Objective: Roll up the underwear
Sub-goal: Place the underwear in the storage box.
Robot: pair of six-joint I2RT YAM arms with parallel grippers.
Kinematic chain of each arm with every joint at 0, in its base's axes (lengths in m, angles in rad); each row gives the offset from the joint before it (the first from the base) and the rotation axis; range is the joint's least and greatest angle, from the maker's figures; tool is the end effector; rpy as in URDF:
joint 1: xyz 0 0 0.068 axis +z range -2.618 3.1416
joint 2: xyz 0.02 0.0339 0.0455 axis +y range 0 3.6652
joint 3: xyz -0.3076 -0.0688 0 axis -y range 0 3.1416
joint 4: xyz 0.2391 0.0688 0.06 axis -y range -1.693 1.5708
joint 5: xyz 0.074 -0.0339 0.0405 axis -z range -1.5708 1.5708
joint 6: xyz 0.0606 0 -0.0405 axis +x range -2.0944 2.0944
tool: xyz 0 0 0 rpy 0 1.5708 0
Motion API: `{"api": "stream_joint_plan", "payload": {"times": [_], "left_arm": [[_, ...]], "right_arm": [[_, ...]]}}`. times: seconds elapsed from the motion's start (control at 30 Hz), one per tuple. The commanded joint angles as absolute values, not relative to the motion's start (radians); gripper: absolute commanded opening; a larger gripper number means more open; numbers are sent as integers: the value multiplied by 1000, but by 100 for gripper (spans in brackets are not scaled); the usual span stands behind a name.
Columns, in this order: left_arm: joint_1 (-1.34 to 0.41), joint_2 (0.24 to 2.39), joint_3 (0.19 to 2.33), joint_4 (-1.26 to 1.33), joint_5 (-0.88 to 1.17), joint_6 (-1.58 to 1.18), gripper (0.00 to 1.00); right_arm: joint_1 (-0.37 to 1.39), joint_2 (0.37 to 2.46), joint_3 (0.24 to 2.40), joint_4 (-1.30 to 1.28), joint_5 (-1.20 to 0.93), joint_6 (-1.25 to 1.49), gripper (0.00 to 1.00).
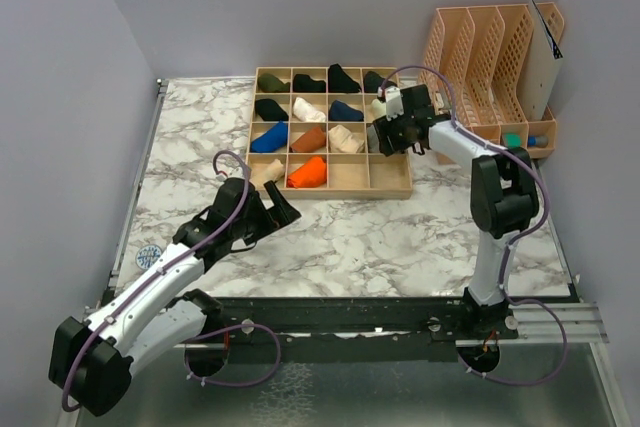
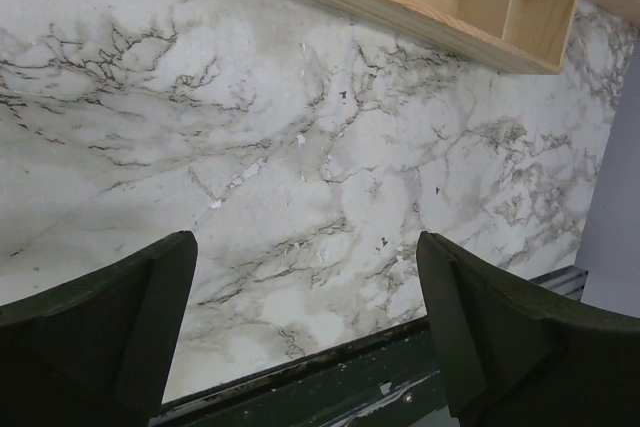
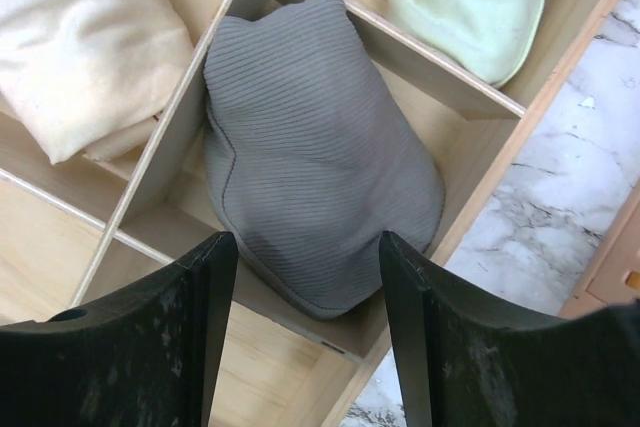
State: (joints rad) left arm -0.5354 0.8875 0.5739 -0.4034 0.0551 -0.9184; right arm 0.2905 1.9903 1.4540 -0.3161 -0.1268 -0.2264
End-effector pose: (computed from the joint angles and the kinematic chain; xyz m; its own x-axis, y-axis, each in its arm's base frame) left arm 0.1472 -0.0912 0.2470 -0.7763 -0.4620 -0.4289 -0.1182 0.7749 -0.6209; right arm 0.4479 0.1419 0.2229 -0.6212 -0.4181 -0.6628 -0.5165 0.8545 -0.0550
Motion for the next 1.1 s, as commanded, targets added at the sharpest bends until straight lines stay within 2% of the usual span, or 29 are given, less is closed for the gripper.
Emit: {"api": "stream_joint_plan", "payload": {"times": [0.0, 0.1, 0.57, 0.8, 1.07], "left_arm": [[-528, 851, 601, -449, 22, -906, 99], [-528, 850, 601, -453, 29, -911, 99], [-528, 857, 603, -456, 31, -928, 99], [-528, 842, 605, -460, 31, -921, 99], [-528, 850, 645, -491, 7, -886, 99]], "right_arm": [[276, 2028, 1503, -348, -190, -200, 61], [267, 2052, 1522, -363, -157, -195, 59], [267, 2090, 1539, -385, -100, -269, 67], [267, 2152, 1546, -409, -141, -250, 63], [267, 2010, 1589, -420, -98, -261, 68]]}}
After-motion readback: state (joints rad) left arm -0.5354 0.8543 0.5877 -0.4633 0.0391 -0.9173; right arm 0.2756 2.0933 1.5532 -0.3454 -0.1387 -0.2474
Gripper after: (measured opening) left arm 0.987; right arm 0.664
